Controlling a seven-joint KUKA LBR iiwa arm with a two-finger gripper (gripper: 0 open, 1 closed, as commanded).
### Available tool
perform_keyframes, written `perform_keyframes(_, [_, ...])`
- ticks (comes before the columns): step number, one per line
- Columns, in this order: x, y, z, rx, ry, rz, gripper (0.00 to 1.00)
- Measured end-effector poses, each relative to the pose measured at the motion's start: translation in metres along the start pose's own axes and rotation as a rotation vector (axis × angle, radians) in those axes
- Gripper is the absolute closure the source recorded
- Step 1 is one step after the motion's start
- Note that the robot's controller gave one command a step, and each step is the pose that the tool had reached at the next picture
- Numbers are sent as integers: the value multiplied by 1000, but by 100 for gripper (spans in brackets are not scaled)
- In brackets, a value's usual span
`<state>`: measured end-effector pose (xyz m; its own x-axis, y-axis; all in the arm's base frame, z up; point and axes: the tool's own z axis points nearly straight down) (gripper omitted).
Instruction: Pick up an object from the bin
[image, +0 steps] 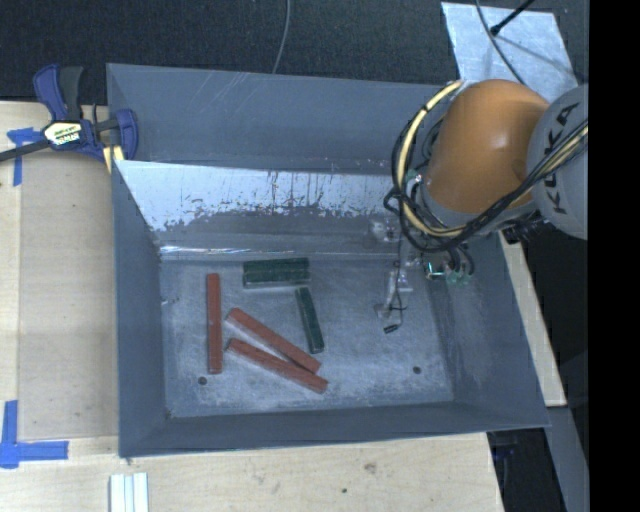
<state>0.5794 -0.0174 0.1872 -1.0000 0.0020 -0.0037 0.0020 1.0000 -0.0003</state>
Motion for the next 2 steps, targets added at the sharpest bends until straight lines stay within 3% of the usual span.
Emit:
perform_keyframes(1, [-15, 32, 43, 1, -9, -31, 0])
perform_keyframes(2, [-38, 76, 66, -1, 5, -50, 0])
